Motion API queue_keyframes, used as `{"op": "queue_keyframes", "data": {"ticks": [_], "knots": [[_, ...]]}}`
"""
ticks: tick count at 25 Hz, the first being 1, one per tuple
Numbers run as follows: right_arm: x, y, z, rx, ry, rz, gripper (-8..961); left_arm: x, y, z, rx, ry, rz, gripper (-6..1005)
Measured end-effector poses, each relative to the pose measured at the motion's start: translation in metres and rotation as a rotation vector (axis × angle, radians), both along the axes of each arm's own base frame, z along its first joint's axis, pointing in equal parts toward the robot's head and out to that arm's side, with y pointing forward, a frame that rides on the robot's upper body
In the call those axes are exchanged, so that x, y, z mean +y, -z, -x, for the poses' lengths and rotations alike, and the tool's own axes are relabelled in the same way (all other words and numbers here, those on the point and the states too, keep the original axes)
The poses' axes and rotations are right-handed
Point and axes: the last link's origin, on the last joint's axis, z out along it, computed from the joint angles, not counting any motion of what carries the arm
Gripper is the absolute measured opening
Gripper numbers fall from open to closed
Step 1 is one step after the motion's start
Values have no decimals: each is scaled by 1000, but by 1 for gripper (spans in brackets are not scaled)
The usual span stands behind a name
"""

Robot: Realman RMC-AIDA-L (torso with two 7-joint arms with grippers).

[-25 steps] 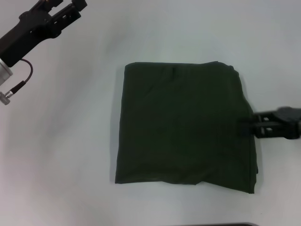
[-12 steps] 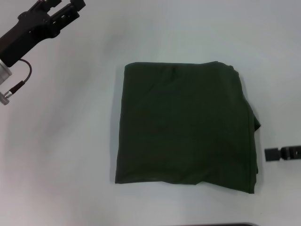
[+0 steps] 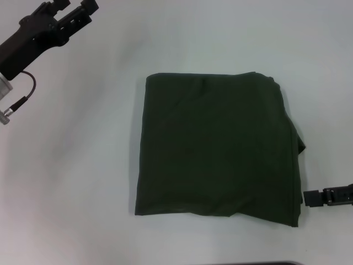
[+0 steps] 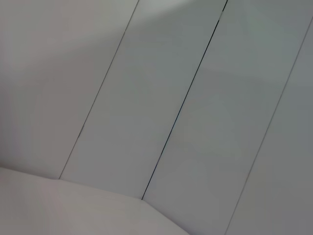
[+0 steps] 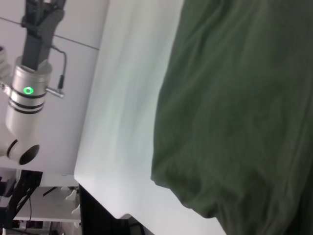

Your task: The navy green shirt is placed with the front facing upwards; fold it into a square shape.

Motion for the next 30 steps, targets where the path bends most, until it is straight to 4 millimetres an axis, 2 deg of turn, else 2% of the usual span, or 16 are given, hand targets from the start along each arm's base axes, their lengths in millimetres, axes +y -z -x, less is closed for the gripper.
{"op": "queue_keyframes", "data": {"ticks": [20, 30], "knots": [[8, 21, -4, -28, 30, -6, 779, 0, 0, 0, 1, 0, -1, 903], [9, 24, -7, -33, 54, -10, 479, 0, 0, 1, 5, -6, -2, 904]]}}
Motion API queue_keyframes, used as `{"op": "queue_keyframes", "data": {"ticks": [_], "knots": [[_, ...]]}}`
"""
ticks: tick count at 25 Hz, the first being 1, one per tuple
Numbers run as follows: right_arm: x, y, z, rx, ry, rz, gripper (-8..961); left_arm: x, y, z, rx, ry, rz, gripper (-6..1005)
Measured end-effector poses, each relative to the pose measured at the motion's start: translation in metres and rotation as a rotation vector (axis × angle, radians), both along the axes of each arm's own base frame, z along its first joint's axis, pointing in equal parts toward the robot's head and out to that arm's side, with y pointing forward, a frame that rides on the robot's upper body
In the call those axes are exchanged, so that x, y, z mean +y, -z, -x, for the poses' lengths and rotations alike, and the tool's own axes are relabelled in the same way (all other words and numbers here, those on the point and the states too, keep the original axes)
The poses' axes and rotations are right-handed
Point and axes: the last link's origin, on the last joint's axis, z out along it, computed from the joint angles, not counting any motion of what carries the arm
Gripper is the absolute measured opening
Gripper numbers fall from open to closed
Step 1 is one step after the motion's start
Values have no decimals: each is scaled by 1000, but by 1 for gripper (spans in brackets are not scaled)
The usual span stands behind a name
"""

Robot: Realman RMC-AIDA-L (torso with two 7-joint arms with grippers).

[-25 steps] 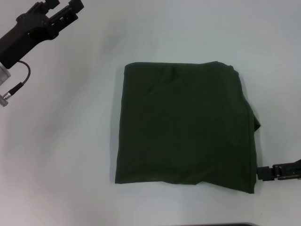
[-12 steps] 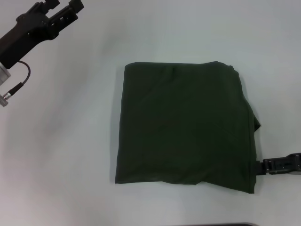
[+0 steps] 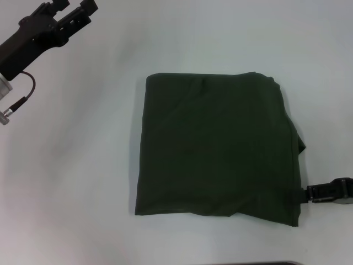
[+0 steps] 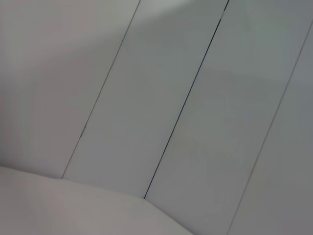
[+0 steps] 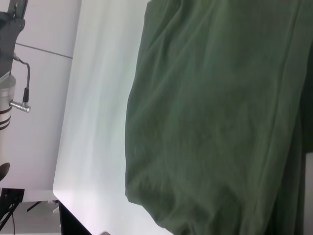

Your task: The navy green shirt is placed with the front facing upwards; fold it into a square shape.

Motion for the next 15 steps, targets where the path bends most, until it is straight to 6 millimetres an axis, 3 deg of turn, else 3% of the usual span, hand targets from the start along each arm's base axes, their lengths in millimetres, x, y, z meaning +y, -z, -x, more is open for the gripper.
{"op": "queue_keyframes", "data": {"ticks": [7, 15], "knots": [[1, 2, 0, -9, 3, 4, 187, 0, 0, 0, 1, -3, 0, 904], [3, -1, -2, -12, -5, -15, 124, 2, 0, 1, 6, -10, -3, 904]]}}
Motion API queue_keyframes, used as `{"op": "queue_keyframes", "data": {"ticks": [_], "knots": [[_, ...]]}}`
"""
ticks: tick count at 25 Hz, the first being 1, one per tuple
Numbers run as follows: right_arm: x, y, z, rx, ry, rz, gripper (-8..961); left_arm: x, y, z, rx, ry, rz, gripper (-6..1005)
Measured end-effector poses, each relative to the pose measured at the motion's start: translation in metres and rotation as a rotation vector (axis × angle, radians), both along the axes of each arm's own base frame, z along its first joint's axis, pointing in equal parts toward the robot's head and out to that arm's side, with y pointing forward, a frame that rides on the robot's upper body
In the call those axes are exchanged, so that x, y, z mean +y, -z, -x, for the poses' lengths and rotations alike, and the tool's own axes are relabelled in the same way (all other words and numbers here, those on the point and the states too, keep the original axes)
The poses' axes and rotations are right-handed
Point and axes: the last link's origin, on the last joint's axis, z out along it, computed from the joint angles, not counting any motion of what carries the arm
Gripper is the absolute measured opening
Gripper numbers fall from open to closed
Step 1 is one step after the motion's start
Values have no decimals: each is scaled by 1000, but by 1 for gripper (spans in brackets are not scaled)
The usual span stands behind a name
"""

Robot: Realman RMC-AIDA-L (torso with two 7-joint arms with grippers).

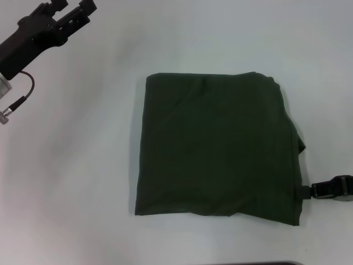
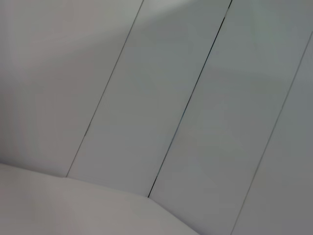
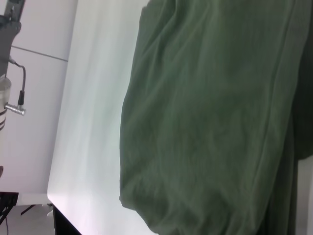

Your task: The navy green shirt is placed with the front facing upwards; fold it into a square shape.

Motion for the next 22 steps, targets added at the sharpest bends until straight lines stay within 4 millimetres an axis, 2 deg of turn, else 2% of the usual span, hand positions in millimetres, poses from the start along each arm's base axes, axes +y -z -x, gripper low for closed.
{"op": "queue_keyframes", "data": {"ticks": [5, 22], "knots": [[0, -3, 3, 23, -25, -15, 46, 1, 0, -1, 1, 1, 0, 903], [6, -17, 25, 144, -139, -37, 51, 4, 0, -4, 1, 11, -1, 903]]}}
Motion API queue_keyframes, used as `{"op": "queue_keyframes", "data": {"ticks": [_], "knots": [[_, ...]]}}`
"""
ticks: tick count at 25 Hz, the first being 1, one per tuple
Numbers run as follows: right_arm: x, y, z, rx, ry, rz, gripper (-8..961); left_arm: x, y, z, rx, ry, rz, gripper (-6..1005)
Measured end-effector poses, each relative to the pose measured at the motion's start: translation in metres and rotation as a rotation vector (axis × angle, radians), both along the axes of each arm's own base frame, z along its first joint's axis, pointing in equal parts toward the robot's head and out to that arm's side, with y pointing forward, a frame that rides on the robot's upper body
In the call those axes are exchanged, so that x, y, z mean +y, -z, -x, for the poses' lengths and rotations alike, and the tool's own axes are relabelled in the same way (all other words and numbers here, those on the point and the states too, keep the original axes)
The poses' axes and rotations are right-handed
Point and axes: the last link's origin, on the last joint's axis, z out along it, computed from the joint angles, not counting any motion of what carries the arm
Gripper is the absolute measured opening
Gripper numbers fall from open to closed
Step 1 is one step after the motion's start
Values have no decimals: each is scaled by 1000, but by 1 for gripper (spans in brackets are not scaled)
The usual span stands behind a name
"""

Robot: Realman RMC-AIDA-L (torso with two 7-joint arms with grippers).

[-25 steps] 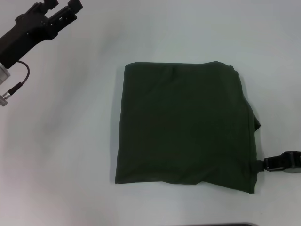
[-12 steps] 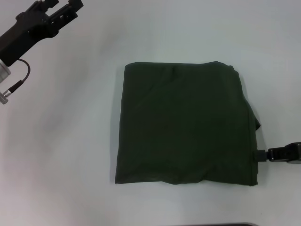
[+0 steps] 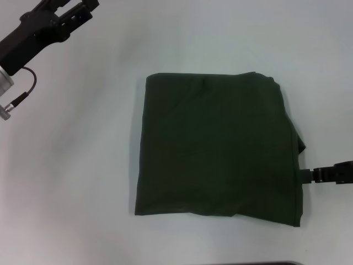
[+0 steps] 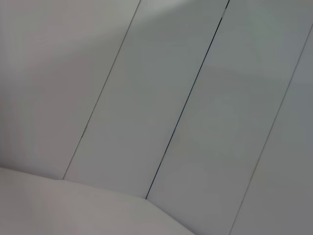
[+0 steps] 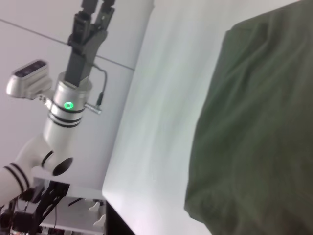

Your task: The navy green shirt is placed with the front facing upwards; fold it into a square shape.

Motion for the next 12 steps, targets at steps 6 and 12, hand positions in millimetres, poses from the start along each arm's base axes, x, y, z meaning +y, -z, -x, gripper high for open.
{"op": "queue_keyframes", "data": {"ticks": [6, 12], "knots": [[2, 1, 3, -1, -13, 15, 52, 0, 0, 0, -2, 1, 1, 903], [-4, -4, -10, -41, 40, 12, 59, 0, 0, -1, -1, 1, 1, 903]]}}
